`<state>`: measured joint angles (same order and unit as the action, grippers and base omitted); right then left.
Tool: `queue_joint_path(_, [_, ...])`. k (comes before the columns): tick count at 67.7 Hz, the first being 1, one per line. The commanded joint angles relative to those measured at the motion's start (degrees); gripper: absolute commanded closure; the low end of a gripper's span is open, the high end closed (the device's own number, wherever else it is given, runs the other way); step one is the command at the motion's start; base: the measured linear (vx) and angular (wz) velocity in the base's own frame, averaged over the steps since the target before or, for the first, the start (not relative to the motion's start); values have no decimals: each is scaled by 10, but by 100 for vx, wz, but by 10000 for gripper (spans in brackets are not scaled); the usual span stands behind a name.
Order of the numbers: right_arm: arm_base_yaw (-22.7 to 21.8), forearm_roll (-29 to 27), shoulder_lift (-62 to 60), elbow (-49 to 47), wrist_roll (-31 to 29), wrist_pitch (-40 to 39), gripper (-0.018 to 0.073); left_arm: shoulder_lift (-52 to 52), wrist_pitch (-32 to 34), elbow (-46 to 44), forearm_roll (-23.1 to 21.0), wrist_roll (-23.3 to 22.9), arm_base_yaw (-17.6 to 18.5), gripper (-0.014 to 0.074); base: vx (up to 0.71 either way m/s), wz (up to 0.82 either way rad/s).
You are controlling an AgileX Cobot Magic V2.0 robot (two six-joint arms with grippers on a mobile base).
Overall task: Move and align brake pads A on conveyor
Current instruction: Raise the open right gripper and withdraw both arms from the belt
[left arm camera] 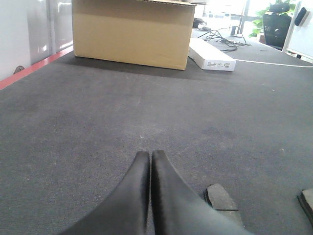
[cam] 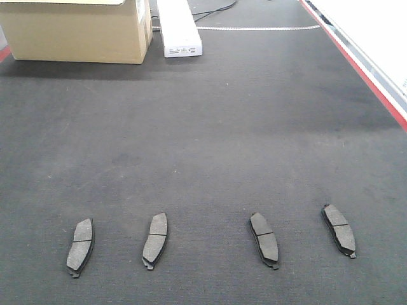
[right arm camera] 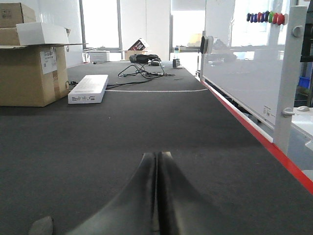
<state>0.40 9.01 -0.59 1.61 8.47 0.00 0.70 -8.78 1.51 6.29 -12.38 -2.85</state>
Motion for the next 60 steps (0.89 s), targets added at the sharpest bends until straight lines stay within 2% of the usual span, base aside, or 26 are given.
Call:
queue_joint_path(1, [-4, 4, -6, 7, -5, -41, 571, 9, 47, 10, 0, -1, 0, 603, 0, 0])
queue_joint_path(60, [-4, 4, -6, 7, -5, -41, 571, 9, 47, 10, 0, -1, 0, 603, 0, 0])
